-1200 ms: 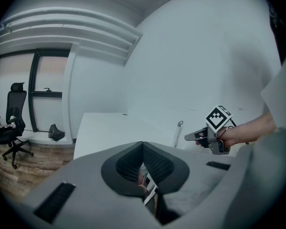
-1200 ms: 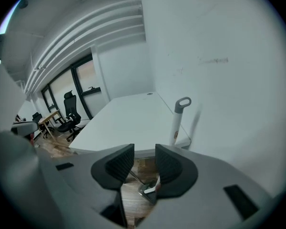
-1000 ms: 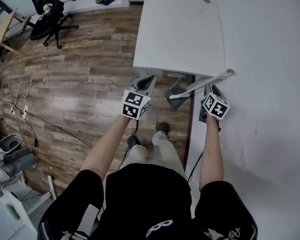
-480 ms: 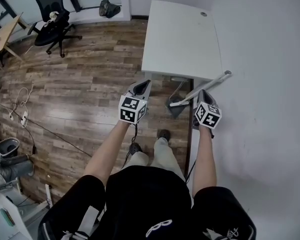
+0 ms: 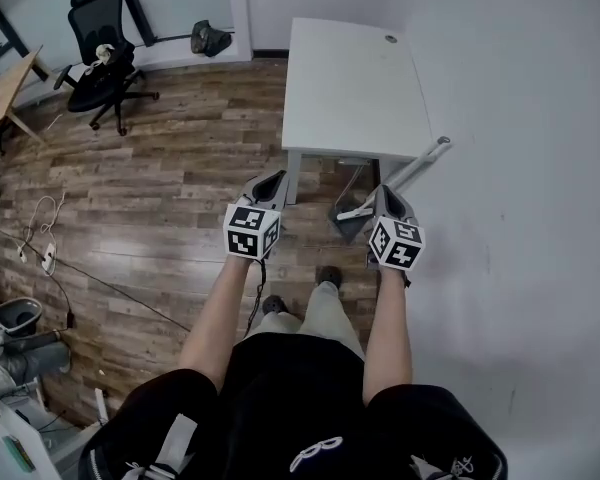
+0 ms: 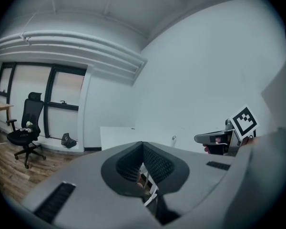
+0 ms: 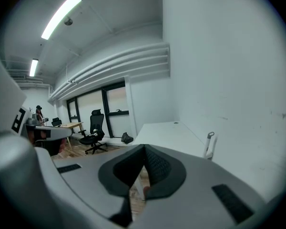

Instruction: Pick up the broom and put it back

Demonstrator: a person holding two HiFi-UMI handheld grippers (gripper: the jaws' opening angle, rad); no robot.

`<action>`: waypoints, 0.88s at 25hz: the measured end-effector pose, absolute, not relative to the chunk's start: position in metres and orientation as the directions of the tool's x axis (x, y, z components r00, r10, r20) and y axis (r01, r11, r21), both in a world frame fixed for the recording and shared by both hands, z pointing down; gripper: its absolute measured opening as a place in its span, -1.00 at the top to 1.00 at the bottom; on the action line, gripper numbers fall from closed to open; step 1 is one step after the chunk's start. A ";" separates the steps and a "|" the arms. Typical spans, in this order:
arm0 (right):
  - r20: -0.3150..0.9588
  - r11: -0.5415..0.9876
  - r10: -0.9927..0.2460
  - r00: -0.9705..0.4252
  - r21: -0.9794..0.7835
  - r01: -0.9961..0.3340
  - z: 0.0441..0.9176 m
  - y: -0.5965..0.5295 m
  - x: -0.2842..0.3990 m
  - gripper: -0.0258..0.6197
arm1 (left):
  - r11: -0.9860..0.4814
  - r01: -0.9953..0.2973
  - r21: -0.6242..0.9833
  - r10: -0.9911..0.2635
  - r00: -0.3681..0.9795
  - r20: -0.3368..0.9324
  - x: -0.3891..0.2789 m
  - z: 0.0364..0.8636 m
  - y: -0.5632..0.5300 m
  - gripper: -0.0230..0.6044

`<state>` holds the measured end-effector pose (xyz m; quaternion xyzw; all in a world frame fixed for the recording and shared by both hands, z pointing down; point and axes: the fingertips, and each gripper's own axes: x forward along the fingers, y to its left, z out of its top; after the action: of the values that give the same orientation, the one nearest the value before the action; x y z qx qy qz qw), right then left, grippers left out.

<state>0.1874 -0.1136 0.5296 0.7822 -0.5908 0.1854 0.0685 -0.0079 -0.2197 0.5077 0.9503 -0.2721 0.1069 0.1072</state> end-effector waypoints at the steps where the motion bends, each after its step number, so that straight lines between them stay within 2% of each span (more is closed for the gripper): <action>1: 0.364 -0.293 -0.901 0.234 -0.115 -0.949 0.527 -0.111 0.183 0.84 | -0.831 -0.540 0.130 -0.497 0.828 0.261 -0.011 0.505 -0.219 0.90; 5: 0.351 -0.301 -0.905 0.241 -0.128 -0.945 0.522 -0.102 0.168 0.84 | -0.830 -0.549 0.100 -0.510 0.819 0.262 -0.026 0.499 -0.217 0.90; 12: 0.344 -0.301 -0.908 0.240 -0.138 -0.943 0.520 -0.089 0.156 0.84 | -0.799 -0.582 0.151 -0.543 0.806 0.236 -0.058 0.492 -0.209 0.91; 22: 0.344 -0.279 -0.914 0.214 -0.150 -0.949 0.528 -0.090 0.150 0.84 | -0.788 -0.596 0.156 -0.546 0.793 0.268 -0.068 0.511 -0.197 0.90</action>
<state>0.1500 -0.0901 0.5277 0.7779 -0.5987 0.1854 0.0462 -0.0678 -0.1974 0.5114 0.9397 -0.3038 0.1047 0.1171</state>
